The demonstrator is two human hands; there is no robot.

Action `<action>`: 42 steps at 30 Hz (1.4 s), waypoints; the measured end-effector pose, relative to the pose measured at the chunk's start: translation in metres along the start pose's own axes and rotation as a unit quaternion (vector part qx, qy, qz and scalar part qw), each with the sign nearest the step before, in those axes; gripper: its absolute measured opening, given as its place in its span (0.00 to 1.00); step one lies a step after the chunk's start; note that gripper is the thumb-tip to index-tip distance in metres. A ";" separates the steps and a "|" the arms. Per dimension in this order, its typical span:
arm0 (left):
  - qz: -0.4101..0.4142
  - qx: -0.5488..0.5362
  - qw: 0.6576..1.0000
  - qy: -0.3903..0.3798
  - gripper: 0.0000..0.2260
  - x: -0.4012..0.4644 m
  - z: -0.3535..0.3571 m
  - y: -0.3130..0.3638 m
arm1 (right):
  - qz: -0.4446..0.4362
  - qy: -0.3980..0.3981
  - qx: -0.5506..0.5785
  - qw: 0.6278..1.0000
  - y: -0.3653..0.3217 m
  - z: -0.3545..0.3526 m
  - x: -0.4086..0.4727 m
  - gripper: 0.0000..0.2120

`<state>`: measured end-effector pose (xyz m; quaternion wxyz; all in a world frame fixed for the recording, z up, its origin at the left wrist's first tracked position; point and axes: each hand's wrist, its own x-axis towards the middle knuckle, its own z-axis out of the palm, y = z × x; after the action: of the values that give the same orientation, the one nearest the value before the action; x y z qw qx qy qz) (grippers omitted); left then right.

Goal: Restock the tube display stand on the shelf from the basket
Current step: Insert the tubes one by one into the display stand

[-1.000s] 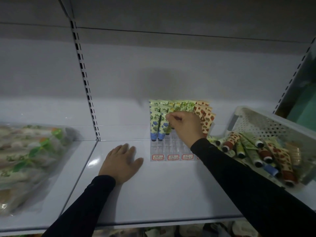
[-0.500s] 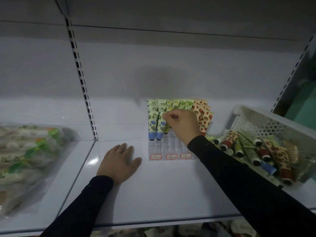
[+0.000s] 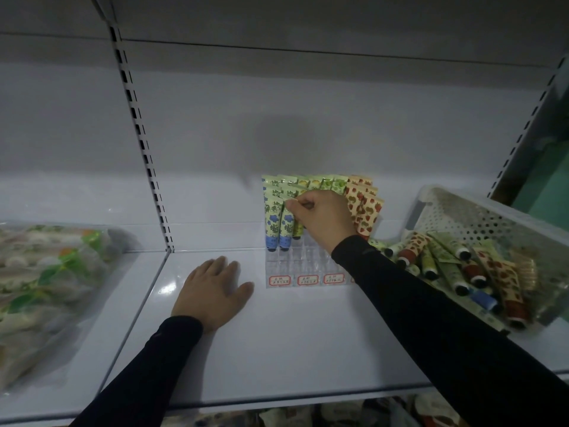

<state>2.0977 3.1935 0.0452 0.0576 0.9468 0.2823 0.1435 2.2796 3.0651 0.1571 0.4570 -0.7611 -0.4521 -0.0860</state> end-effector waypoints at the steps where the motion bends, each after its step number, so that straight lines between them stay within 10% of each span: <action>1: -0.001 0.000 1.000 -0.001 0.27 0.000 0.000 0.000 | 0.001 -0.001 -0.002 1.000 0.000 0.000 0.000 0.12; 24: -0.032 -0.028 0.999 -0.012 0.37 -0.009 -0.018 0.013 | 0.015 0.018 0.003 1.000 -0.004 -0.020 -0.011 0.22; 32: -0.064 -0.145 0.983 0.094 0.22 -0.018 -0.025 0.014 | 0.003 0.013 -0.004 1.000 0.012 -0.075 -0.062 0.13; 42: 0.105 -0.212 0.969 0.070 0.26 -0.035 -0.053 0.119 | 0.034 0.073 -0.081 0.993 0.063 -0.138 -0.119 0.10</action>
<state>2.1151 3.0765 0.1096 0.2221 0.9248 0.1481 0.2712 2.2982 2.8750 0.1320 0.4280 -0.8025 -0.3829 -0.1619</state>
